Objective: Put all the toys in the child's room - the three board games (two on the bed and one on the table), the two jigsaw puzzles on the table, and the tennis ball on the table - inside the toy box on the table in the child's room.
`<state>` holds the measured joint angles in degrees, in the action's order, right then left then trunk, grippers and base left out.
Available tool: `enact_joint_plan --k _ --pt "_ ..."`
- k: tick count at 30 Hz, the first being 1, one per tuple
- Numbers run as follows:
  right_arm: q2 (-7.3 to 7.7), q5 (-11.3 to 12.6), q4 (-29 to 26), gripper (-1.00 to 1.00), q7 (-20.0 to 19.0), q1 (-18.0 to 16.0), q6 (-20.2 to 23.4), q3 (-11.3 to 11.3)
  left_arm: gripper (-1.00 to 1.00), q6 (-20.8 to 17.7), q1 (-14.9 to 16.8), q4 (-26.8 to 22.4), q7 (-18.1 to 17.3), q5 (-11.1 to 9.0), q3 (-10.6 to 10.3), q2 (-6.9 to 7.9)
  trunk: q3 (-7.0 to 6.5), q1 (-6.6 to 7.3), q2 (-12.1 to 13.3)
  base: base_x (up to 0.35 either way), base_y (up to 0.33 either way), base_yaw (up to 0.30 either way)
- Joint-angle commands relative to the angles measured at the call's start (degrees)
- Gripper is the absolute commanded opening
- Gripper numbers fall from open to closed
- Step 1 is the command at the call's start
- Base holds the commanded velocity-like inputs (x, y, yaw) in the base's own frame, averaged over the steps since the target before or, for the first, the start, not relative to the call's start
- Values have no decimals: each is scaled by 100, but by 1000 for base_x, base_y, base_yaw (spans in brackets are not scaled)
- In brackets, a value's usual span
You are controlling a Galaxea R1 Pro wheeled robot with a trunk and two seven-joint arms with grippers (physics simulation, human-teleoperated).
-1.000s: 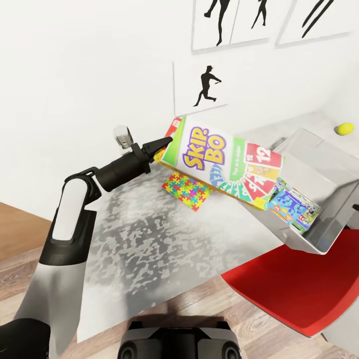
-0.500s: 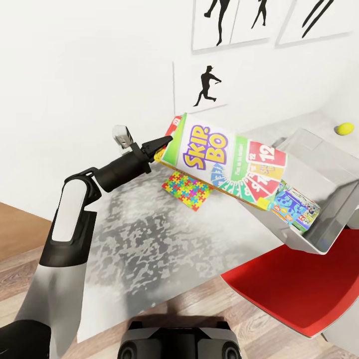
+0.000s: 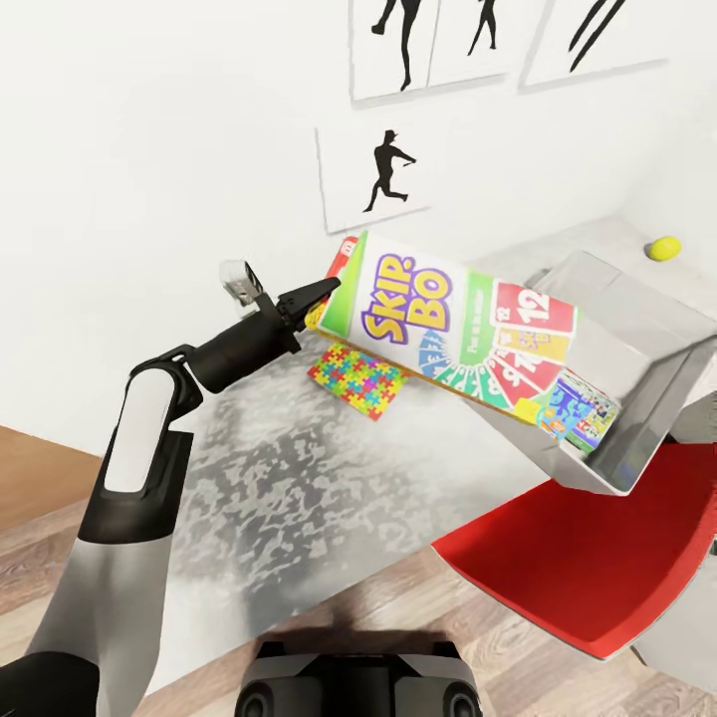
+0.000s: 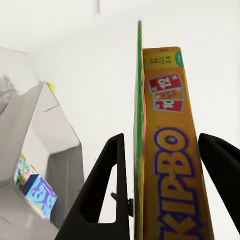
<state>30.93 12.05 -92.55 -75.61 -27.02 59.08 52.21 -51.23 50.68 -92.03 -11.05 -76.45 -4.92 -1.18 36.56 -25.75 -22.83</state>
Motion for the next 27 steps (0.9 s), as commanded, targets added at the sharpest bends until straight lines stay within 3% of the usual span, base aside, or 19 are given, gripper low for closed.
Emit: enact_joint_plan --k 1,13,20,27 --pt "0 4 0 100 -14 -5 33 2 -100 -20 3 1 -33 20 7 -3 7 -3 -9 0 0 -224" --pt "-32 3 0 100 -15 -5 34 6 -100 10 -37 1 -86 24 9 -1 7 -3 -9 0 -41 -247" --pt "-53 5 0 100 -15 -5 43 -16 -100 15 -43 1 -89 24 10 2 7 -3 -9 0 -230 -222" --pt "-83 3 0 100 -15 -5 58 -25 -100 20 -48 1 -90 24 9 -2 7 -3 -9 0 -284 -76"
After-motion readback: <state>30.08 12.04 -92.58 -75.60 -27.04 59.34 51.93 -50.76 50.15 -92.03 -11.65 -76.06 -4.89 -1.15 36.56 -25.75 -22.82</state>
